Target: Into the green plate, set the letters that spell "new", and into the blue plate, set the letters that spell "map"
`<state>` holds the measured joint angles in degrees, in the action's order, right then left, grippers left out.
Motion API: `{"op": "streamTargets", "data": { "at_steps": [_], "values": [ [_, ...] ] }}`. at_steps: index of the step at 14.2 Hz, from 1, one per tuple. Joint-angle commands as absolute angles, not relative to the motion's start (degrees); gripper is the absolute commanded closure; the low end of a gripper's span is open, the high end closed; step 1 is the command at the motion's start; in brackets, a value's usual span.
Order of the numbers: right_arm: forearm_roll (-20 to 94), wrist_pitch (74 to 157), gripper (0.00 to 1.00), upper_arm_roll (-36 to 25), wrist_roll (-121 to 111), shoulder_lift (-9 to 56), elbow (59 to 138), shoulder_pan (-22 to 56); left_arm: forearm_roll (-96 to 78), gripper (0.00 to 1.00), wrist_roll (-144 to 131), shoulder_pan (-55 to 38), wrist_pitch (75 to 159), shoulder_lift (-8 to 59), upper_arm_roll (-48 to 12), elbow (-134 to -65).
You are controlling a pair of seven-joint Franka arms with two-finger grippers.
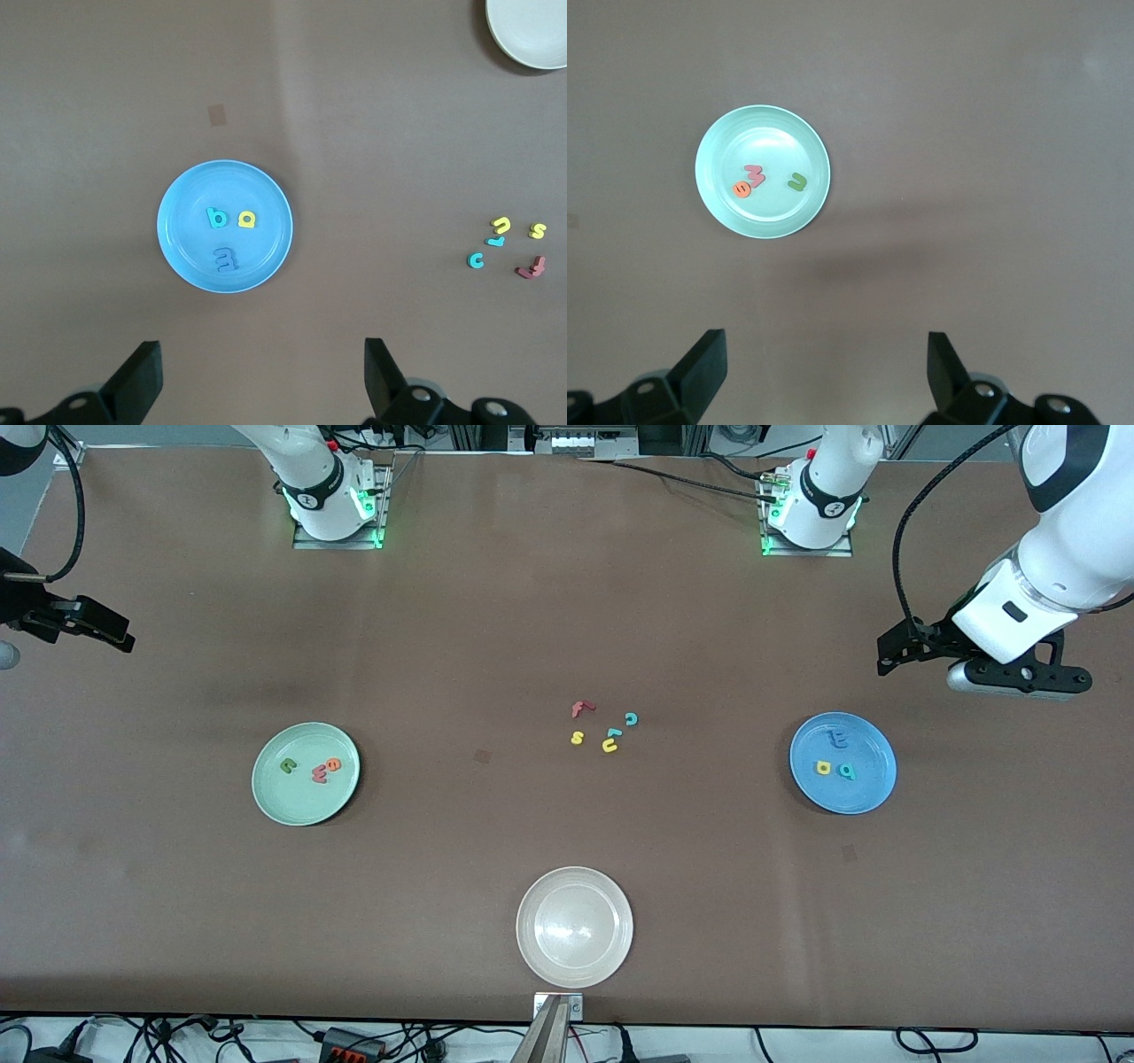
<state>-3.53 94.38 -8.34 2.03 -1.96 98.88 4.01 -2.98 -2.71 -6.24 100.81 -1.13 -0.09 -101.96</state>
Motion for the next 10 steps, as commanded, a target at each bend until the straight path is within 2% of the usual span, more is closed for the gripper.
{"op": "streamTargets", "data": {
  "at_steps": [1, 10],
  "values": [
    [-3.3, 95.5, 0.0, -8.4, 1.9, -2.3, 99.7, 3.6, -4.0, 0.0, -2.0, -6.2, 99.4, -0.3, -0.2, -100.0],
    [-2.7, 95.6, 0.0, -8.7, 1.9, -1.9, 99.3, 3.3, -4.0, 0.0, -2.0, -6.2, 99.4, -0.3, -0.3, -100.0]
  ]
}}
